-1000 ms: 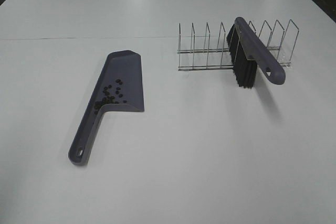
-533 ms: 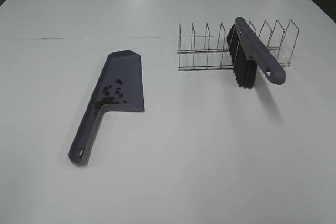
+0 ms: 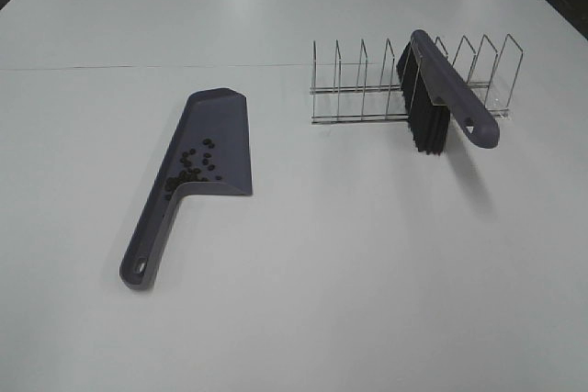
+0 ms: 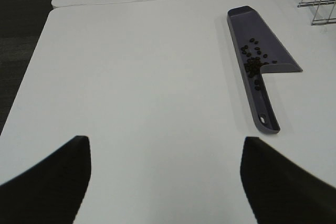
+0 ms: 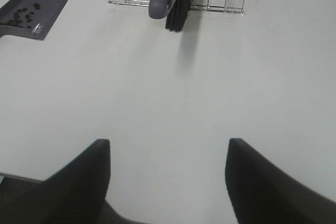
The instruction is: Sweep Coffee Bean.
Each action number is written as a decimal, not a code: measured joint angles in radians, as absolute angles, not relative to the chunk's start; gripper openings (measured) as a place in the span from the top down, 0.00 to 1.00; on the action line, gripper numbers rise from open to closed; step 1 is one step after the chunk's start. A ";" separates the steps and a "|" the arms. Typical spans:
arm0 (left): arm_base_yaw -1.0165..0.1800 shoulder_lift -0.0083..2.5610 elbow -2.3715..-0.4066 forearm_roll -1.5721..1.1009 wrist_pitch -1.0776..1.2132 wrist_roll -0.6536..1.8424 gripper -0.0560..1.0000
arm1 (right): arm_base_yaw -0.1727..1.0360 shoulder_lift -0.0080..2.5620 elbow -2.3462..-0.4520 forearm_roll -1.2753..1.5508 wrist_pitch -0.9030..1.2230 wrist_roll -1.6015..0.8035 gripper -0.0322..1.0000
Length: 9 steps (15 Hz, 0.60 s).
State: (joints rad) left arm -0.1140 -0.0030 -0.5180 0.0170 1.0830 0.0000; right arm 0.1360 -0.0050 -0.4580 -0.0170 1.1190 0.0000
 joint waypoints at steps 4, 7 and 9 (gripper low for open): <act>-0.075 -0.003 -0.518 0.016 1.082 0.000 0.28 | 0.136 -0.005 -0.458 -0.014 1.119 0.000 0.40; 0.027 -0.003 -0.518 -0.007 1.082 0.000 0.28 | 0.136 -0.005 -0.458 -0.010 1.119 0.000 0.40; 0.033 -0.003 -0.518 -0.023 1.082 0.000 0.28 | 0.136 -0.005 -0.458 -0.006 1.119 0.000 0.40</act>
State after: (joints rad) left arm 0.0330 -0.0030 -0.5180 -0.0230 1.0820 0.0000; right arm 0.1360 -0.0050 -0.4580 -0.0060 1.1190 0.0000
